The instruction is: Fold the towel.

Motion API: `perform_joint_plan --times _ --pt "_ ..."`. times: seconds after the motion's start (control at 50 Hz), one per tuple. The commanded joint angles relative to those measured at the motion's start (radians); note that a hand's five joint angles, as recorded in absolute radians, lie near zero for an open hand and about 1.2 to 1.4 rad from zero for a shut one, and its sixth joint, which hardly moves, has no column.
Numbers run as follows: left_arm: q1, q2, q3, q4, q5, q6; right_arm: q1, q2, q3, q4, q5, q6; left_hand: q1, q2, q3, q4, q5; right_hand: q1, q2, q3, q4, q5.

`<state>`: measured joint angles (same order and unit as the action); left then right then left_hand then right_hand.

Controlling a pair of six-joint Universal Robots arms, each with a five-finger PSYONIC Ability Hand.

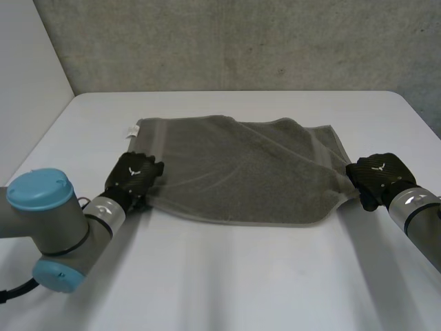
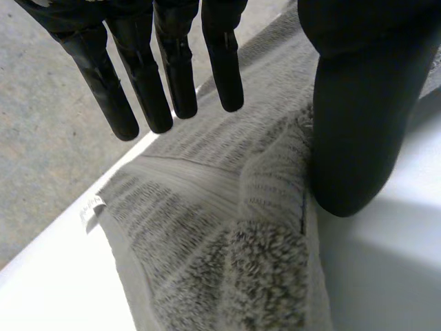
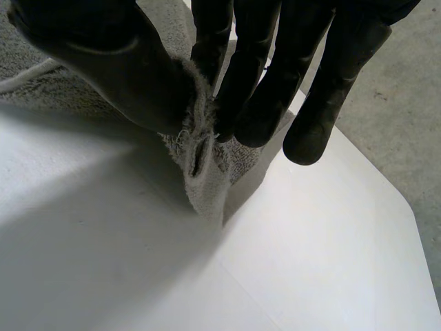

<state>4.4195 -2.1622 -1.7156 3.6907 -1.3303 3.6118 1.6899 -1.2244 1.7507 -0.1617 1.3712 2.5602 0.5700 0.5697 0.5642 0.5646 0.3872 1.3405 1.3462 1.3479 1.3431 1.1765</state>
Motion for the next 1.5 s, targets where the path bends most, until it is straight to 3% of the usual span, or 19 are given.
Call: perform_joint_plan --times 0.02,0.2,0.26,0.3,0.48,0.6,0.76,0.8,0.96,1.04,1.18,1.3,1.36,1.4,1.5 --pt "-0.002 -0.024 0.059 0.0 -0.004 -0.008 -0.001 0.0 0.0 -0.001 0.0 0.0 0.204 0.204 0.21 0.209 0.212 0.056 0.05 0.048 0.053 0.045" --pt "-0.002 -0.014 0.018 -0.002 -0.006 -0.01 -0.003 0.002 -0.002 -0.001 -0.001 0.0 0.237 0.237 0.242 0.242 0.245 0.056 0.05 0.048 0.053 0.045" --pt "-0.002 -0.013 0.002 -0.002 -0.003 -0.01 -0.003 0.005 -0.002 -0.001 0.0 0.0 0.427 0.428 0.433 0.433 0.436 0.056 0.05 0.048 0.053 0.045" --pt "-0.002 -0.019 0.004 -0.002 0.002 -0.01 -0.003 0.006 -0.002 -0.001 -0.001 0.0 0.824 0.825 0.83 0.83 0.833 0.056 0.05 0.048 0.053 0.045" --pt "0.0 0.022 -0.001 -0.014 -0.006 -0.008 -0.009 -0.015 -0.016 0.011 -0.001 0.002 0.826 0.827 0.832 0.832 0.835 0.056 0.05 0.048 0.053 0.045" --pt "0.006 0.198 -0.074 -0.021 -0.007 -0.005 -0.007 -0.099 -0.026 0.019 0.005 0.002 0.826 0.827 0.832 0.832 0.835 0.056 0.05 0.048 0.053 0.045" --pt "0.006 0.422 -0.223 -0.063 -0.001 0.005 -0.022 -0.224 -0.117 0.261 -0.046 -0.074 0.826 0.827 0.832 0.832 0.835 0.056 0.05 0.048 0.053 0.045" --pt "0.004 0.461 -0.249 -0.089 0.0 0.007 -0.068 -0.236 -0.143 0.416 -0.098 -0.154 0.826 0.827 0.832 0.832 0.835 0.056 0.05 0.048 0.053 0.045" --pt "0.031 0.622 -0.345 -0.276 0.008 0.008 -0.191 -0.273 -0.109 0.706 -0.197 -0.406 0.826 0.827 0.832 0.832 0.835 0.056 0.05 0.048 0.053 0.045" --pt "0.035 0.683 -0.358 -0.403 0.013 0.011 -0.202 -0.285 -0.112 0.766 -0.236 -0.46 0.826 0.827 0.832 0.832 0.835 0.056 0.05 0.048 0.053 0.045" --pt "0.058 0.657 -0.32 -0.383 0.011 0.028 -0.199 -0.265 -0.19 0.754 -0.256 -0.413 0.826 0.827 0.832 0.832 0.835 0.056 0.05 0.048 0.053 0.045" --pt "0.048 0.417 -0.163 -0.279 0.005 0.025 -0.17 -0.122 -0.303 0.683 -0.233 -0.318 0.826 0.827 0.832 0.832 0.835 0.056 0.05 0.048 0.053 0.045" --pt "0.043 0.284 -0.054 -0.262 0.003 0.018 -0.111 -0.027 -0.398 0.643 -0.172 -0.258 0.826 0.827 0.832 0.832 0.835 0.056 0.05 0.048 0.053 0.045" --pt "0.037 0.221 0.005 -0.258 0.003 0.016 -0.031 0.083 -0.515 0.617 -0.085 -0.218 0.826 0.827 0.832 0.832 0.835 0.056 0.05 0.048 0.053 0.045" --pt "0.023 0.042 0.189 -0.256 -0.001 0.013 0.019 0.224 -0.672 0.55 0.008 -0.178 0.826 0.827 0.832 0.832 0.835 0.056 0.05 0.048 0.053 0.045"
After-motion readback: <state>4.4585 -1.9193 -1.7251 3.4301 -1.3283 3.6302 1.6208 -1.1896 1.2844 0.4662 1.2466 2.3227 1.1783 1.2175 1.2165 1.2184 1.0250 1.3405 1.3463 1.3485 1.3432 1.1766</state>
